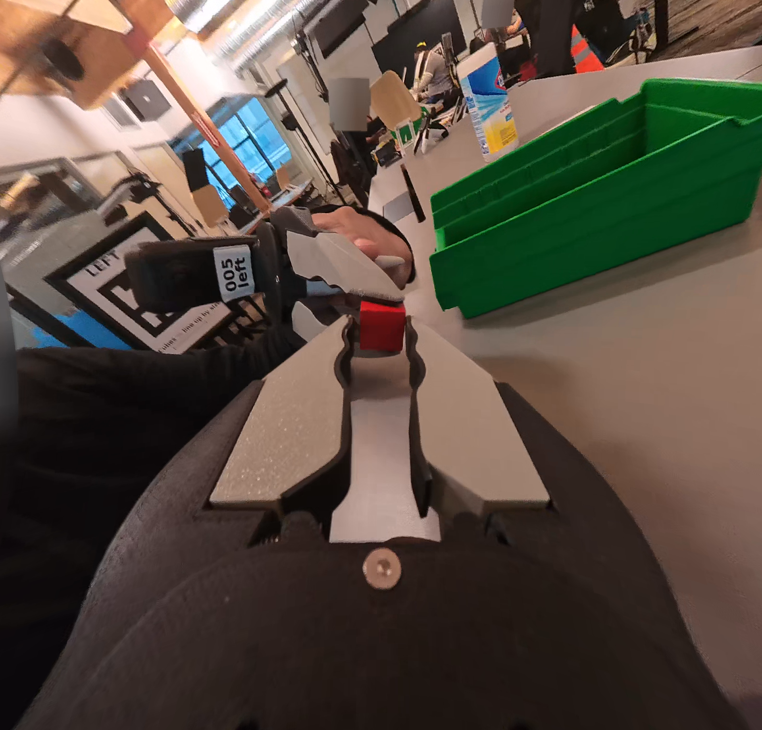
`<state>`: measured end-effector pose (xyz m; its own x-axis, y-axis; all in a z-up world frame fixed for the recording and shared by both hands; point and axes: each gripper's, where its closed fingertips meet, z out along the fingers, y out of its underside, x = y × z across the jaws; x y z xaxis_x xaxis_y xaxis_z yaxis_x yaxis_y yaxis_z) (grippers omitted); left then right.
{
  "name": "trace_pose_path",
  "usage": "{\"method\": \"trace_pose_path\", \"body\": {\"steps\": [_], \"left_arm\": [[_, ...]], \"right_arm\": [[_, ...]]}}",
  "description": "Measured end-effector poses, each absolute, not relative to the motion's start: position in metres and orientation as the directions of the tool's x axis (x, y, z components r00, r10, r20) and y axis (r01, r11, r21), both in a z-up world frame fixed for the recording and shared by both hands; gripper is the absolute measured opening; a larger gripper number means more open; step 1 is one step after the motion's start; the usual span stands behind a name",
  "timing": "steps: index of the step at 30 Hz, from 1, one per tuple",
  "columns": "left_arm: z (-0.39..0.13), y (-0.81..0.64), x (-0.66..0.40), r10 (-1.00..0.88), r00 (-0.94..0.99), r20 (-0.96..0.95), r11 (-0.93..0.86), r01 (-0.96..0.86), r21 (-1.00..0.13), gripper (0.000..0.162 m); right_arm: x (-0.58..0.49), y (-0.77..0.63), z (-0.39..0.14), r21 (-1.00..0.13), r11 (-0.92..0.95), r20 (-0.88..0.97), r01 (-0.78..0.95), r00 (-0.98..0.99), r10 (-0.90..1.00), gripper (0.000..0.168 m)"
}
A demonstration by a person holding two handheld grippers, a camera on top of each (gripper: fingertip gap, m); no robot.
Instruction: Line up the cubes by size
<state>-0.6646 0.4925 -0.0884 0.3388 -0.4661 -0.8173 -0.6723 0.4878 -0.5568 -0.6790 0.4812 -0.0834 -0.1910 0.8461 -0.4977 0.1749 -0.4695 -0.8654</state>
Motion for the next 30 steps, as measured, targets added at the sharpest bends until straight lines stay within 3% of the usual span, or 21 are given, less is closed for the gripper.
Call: {"method": "trace_pose_path", "body": {"steps": [12,14,17,19,23,30], "left_arm": [[-0.102,0.5,-0.676,-0.471,0.391,-0.791,0.402,-0.703,-0.587,0.019],[-0.099,0.491,-0.695,-0.491,0.423,-0.762,0.361,-0.697,-0.62,0.023],[-0.099,0.474,-0.738,-0.532,0.451,-0.717,0.279,-0.706,-0.651,0.027],[-0.106,0.467,-0.772,-0.527,0.465,-0.712,0.208,-0.741,-0.638,0.034],[-0.128,0.46,-0.83,-0.494,0.501,-0.71,0.059,-0.796,-0.603,0.037],[-0.166,0.458,-0.866,-0.487,0.533,-0.692,-0.102,-0.821,-0.561,0.041]], "right_arm": [[-0.653,0.495,-0.085,-0.889,-0.413,-0.44,0.198,-0.12,0.89,0.018],[-0.623,0.511,-0.081,-0.913,-0.325,-0.348,0.248,-0.052,0.936,0.018],[-0.558,0.564,-0.095,-0.871,-0.129,-0.064,0.474,0.151,0.986,0.018],[-0.512,0.602,-0.105,-0.773,-0.056,0.111,0.631,0.221,0.969,0.019],[-0.449,0.646,-0.138,-0.491,0.001,0.279,0.871,0.157,0.947,0.018],[-0.411,0.677,-0.211,0.006,0.082,0.263,0.997,-0.081,0.961,0.019]]}}
